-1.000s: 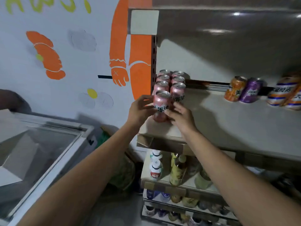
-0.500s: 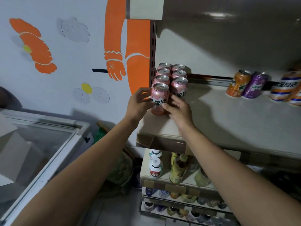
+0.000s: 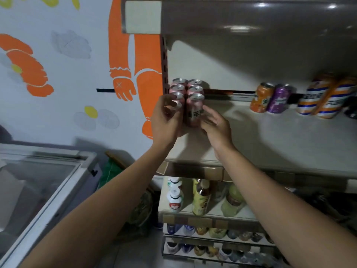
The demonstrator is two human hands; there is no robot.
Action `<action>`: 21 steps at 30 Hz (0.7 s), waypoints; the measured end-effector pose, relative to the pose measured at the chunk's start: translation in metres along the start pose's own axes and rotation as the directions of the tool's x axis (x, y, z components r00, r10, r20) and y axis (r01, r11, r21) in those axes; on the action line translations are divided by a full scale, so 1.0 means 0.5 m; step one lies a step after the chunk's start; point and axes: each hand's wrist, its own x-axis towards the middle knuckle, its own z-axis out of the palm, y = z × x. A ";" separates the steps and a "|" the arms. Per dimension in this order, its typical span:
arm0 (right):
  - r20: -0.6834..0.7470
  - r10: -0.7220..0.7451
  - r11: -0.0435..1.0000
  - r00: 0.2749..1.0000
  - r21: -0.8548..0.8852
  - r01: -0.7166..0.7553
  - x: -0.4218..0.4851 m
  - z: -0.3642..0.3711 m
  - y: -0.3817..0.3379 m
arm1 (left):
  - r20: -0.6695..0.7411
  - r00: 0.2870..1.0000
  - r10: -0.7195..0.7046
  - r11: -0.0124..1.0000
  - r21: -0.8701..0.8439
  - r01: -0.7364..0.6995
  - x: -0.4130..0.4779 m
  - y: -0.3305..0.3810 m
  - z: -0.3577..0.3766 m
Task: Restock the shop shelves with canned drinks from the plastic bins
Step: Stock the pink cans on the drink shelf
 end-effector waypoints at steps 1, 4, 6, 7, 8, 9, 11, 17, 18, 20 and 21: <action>-0.017 -0.013 1.000 1.000 -0.005 0.013 -0.003 -0.022 -0.006 | 0.018 1.000 0.001 1.000 -0.027 0.000 -0.006 0.018 0.016; -0.045 -0.015 1.000 0.999 -0.020 0.014 -0.021 -0.094 -0.038 | 0.014 0.994 0.111 0.993 0.037 -0.111 -0.021 0.057 0.058; -0.049 -0.014 1.000 0.999 0.000 0.014 -0.032 -0.137 -0.059 | 0.023 0.989 0.148 0.979 0.138 -0.150 -0.018 0.058 0.079; -0.045 -0.018 1.000 0.999 0.004 0.018 -0.038 -0.155 -0.066 | 0.018 0.990 0.142 0.969 0.203 -0.142 -0.014 0.056 0.088; -0.045 -0.025 1.000 0.999 0.008 0.025 -0.045 -0.171 -0.071 | 0.012 0.991 0.134 0.957 0.259 -0.133 -0.013 0.056 0.094; -0.050 -0.031 0.999 0.998 0.007 0.031 -0.049 -0.185 -0.073 | 0.016 0.989 0.148 0.946 0.290 -0.146 -0.014 0.052 0.097; -0.054 -0.043 0.999 0.998 0.016 0.044 -0.058 -0.207 -0.074 | 0.045 0.978 0.204 0.934 0.290 -0.208 -0.027 0.057 0.095; -0.024 -0.024 0.999 0.999 0.037 0.025 -0.071 -0.208 -0.052 | -0.086 0.992 0.090 0.909 0.415 -0.046 -0.040 0.014 0.059; 0.014 -0.008 1.000 1.000 0.013 0.007 -0.073 -0.193 -0.044 | -0.114 0.993 0.008 0.916 0.399 0.039 -0.049 0.003 0.053; 0.097 0.048 0.998 0.994 -0.037 -0.045 -0.072 -0.155 -0.024 | -0.143 0.984 -0.106 0.930 0.335 0.149 -0.064 -0.020 0.037; 0.125 0.069 0.996 0.990 -0.060 -0.062 -0.070 -0.132 -0.014 | -0.128 0.983 -0.133 0.940 0.298 0.166 -0.067 -0.037 0.027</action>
